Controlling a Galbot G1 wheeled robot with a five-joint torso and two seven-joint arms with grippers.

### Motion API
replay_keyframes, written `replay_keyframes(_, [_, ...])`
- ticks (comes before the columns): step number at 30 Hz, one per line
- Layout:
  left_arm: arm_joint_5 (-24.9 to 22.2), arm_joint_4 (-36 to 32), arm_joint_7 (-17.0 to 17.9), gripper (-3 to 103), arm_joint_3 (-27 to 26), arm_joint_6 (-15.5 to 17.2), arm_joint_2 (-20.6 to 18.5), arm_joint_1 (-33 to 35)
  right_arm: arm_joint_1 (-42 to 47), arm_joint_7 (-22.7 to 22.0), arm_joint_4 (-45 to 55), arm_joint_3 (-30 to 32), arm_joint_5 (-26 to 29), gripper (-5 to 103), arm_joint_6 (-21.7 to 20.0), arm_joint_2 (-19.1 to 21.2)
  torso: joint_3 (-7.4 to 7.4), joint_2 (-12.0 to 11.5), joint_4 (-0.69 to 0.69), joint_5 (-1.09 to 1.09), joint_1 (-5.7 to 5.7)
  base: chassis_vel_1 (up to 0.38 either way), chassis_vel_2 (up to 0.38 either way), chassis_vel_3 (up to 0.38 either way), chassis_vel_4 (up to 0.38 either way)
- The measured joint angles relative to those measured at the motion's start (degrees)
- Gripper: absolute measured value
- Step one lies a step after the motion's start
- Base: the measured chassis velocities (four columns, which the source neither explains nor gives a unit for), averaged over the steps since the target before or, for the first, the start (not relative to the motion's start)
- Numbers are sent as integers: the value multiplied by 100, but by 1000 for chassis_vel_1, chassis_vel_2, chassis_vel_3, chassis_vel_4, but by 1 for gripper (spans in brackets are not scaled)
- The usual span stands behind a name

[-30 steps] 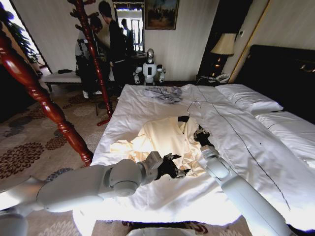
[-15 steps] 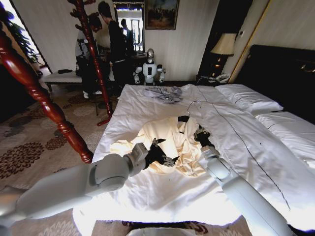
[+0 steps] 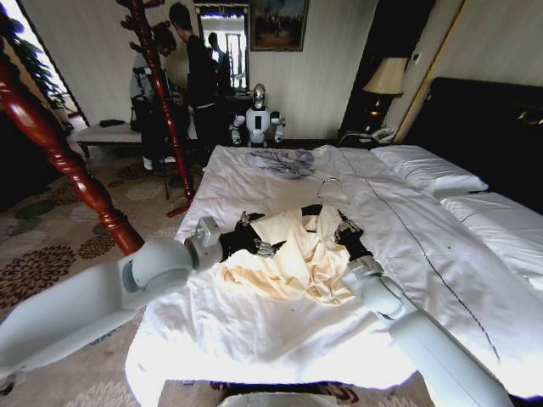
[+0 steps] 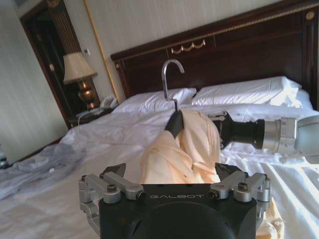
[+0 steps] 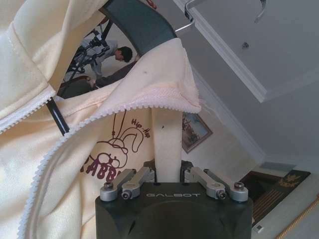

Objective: Pick up the clothes from the bed and hang them on the clothes hanger.

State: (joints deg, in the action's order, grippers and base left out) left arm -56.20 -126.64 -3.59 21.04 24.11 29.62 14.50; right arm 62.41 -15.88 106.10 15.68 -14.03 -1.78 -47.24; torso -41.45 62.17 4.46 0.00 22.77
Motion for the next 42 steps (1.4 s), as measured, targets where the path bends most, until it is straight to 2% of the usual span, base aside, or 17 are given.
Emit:
replay_keyframes(1, [72,337,-351,100,14,-408,-54,-30,13,5,-3,12,-94,20,58,-12,0,0,0,0,0,0,0,0,0])
replay_keyframes(4, [60,773,-973,100,15,-877,-177,-2,50,17,-25,55,-276,20,205,-29,-1,-1,1,-1,1,0,0,0,0])
replay_keyframes(9, [28,969,-1319,100,50,-999,-220,16,51,23,-35,76,-387,20,298,-50,0,0,-1,-1,0,0,0,0,0])
replay_keyframes(10, [41,1052,-1443,103,100,-1026,-182,-4,45,29,-38,78,-428,20,318,-59,0,0,-1,-1,0,0,0,0,0])
replay_keyframes(12, [61,1160,-1593,100,290,-1033,-101,-167,42,36,-47,77,-454,20,333,-60,-1,0,2,1,1,0,0,0,0])
replay_keyframes(24, [-31,1647,-1796,99,1024,-1035,226,-732,35,81,-58,112,-637,20,433,-47,-1,0,1,0,1,0,0,0,0])
replay_keyframes(32, [-19,1787,-1764,97,1368,-1035,482,-952,49,136,-55,90,-818,20,571,-73,0,0,1,1,0,0,0,0,0])
replay_keyframes(42, [-79,1845,-1655,93,1758,-986,619,-1142,62,170,-35,84,-993,20,756,-121,0,0,0,0,0,0,0,0,0])
